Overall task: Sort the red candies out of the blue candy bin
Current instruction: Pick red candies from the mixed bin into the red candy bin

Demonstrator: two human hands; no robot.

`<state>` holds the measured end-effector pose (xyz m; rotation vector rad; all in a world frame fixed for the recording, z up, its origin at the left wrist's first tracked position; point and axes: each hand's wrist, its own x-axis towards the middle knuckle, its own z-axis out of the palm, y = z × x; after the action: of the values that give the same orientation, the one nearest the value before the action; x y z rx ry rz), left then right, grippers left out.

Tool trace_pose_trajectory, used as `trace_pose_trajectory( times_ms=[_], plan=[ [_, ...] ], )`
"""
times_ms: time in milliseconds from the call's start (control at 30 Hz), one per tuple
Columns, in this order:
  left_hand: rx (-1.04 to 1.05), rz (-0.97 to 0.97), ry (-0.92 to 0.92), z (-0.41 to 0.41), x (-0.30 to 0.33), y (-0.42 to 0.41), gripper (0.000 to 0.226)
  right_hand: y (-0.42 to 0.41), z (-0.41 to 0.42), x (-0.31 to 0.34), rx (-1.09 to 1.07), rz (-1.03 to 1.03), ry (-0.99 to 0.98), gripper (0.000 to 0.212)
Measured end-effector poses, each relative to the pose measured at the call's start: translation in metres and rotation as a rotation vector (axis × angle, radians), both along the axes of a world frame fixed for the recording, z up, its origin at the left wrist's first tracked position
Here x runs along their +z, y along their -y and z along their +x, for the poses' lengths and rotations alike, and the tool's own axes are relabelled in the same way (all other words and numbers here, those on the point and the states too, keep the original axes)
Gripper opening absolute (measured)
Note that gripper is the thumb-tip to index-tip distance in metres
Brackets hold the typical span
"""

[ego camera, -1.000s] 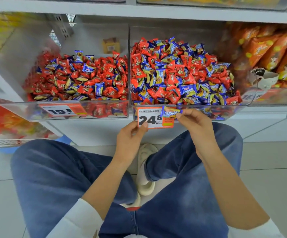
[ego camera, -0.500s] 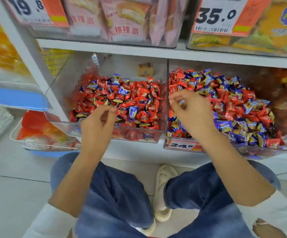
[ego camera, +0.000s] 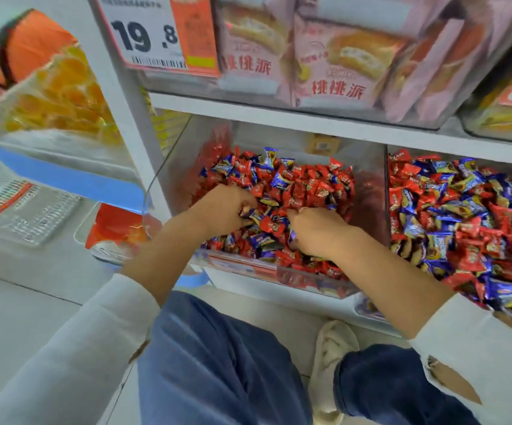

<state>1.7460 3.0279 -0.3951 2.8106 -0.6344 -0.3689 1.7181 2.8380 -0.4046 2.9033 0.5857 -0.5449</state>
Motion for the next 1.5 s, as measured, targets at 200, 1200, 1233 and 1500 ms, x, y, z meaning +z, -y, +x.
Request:
trace_pose_trajectory(
  times_ms=[200,1200,1233,1500],
  plan=[
    [-0.127,0.140,-0.050,0.011,-0.013,0.018,0.061,-0.002,0.004,-0.005,0.007,0.023,0.034,0.023],
    [0.103,-0.065,-0.182,0.028,-0.008,0.017,0.023,0.006,-0.001,0.005,-0.262,0.295,0.088,0.022],
    [0.091,-0.047,-0.165,0.028,-0.007,0.019,0.024,0.002,0.001,0.004,-0.280,0.312,0.112,0.022],
    [-0.126,0.157,-0.033,0.018,-0.031,0.047,0.024,-0.016,0.007,-0.031,-0.296,0.310,0.035,0.035]
  ],
)
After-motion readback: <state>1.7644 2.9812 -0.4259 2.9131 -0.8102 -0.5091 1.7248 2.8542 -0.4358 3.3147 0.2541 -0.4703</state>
